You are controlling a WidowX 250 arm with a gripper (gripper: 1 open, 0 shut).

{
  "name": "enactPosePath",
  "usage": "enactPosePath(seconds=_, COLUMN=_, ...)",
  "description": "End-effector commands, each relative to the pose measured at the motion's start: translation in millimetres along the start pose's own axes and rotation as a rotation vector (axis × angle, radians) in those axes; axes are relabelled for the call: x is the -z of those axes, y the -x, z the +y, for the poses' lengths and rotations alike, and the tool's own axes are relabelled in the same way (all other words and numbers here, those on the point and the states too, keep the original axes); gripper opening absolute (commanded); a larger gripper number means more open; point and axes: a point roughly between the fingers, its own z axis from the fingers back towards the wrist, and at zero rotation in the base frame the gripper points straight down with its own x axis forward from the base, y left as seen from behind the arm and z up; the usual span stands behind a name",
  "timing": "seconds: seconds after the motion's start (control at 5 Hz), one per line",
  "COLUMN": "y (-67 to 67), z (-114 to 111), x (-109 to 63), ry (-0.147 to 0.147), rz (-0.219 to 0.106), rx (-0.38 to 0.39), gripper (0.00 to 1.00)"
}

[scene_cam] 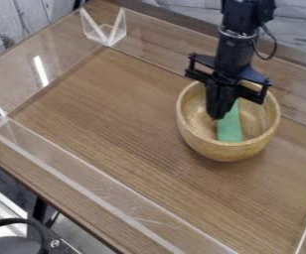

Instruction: Remove the green block from inside the brown bowl and put it on the table

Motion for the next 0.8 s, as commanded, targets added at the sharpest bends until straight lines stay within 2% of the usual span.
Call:
enactPosePath(seconds=0.0, y=-18.7, z=-5.0, x=-16.3, ry=0.008, rz=-0.061, rx=0.011, gripper=0.00)
enactPosePath(seconds=0.2, y=-25.2, z=-6.4, x=-14.7, ry=0.009, rz=-0.045, rx=0.012, gripper=1.00)
enactPosePath(seconds=0.4, y=-24.9, z=-7.0, x=-11.5, ry=0.020, rz=-0.063, rx=-0.018, gripper=0.00)
enactPosePath(seconds=0.6, y=-23.2, z=-7.8, x=-12.1, ry=0.029, rz=-0.082, rx=-0.050, gripper=1.00)
